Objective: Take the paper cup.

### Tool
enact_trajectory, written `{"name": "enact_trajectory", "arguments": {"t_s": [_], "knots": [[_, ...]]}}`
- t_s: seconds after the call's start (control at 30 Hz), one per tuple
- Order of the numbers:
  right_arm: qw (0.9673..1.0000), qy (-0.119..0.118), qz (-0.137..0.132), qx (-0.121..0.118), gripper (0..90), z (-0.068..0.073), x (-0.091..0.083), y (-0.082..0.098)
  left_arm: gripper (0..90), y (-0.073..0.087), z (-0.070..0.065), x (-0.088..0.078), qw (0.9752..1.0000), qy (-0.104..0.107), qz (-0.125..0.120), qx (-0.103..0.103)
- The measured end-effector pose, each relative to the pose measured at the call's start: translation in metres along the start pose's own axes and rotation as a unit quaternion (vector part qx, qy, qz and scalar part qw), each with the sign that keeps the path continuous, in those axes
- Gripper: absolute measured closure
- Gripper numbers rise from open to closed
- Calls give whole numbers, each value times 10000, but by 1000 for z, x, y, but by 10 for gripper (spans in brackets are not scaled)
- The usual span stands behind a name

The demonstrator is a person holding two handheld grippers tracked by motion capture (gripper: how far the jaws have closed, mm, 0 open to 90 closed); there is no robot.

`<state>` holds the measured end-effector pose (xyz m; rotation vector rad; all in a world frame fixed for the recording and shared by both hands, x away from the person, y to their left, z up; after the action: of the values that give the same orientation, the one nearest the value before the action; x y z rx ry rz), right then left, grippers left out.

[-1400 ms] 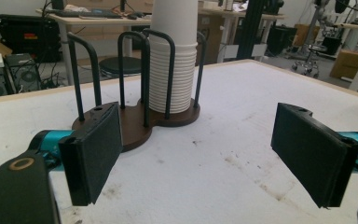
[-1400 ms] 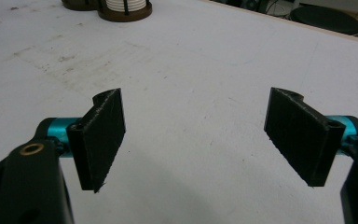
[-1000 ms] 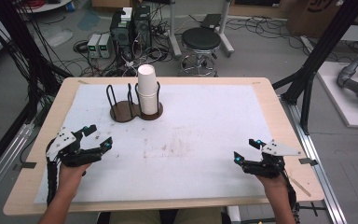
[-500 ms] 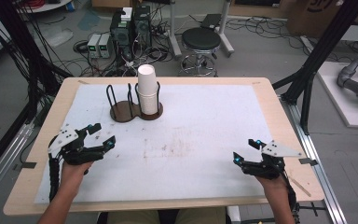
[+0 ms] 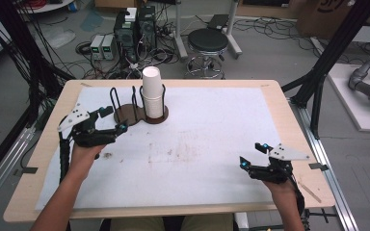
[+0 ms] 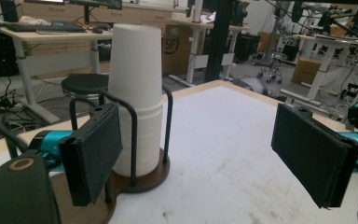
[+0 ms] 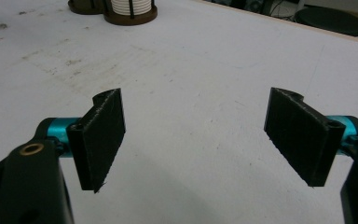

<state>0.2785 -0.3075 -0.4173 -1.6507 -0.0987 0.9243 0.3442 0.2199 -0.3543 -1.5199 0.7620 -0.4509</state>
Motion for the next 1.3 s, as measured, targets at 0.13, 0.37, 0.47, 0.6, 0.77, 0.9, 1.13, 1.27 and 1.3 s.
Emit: {"name": "enact_trajectory", "arguments": {"t_s": [0.13,0.37,0.47,0.6,0.77,0.9,1.13,1.27,1.3], "knots": [[10000,0,9,11,208,0,-1,0,162,-21,8,18,9999,44,125,75],[10000,-10,17,6,208,1,-1,0,162,-41,21,44,9994,88,331,35],[10000,-17,17,11,208,1,0,0,164,-49,25,55,9994,67,341,80],[10000,-18,-9,12,208,0,-1,0,165,-59,30,73,9990,53,427,84],[10000,-21,-10,50,208,-1,-1,1,164,-68,34,98,9982,18,587,149],[10000,-33,-20,66,208,-2,-2,1,164,-76,39,116,9980,-62,621,90],[9999,-38,-43,96,208,-3,-3,2,164,-79,43,141,9967,-167,794,92],[9999,-40,-62,78,208,-4,-4,3,166,-72,45,150,9954,-283,920,39],[9999,-45,-52,97,208,-4,-4,3,166,-70,45,153,9950,-295,954,17]]}}
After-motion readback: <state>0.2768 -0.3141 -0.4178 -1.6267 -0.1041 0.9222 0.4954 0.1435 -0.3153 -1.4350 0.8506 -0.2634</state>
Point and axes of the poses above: each handheld gripper's, and its own axes: x roughly forward along the jaws, y roughly out of its underside, z roughly to its left, the point moved 1 cm from there along x, roughly forward along the jaws, and after that the axes turned 4 degrees about z, right-handed, at the moved point
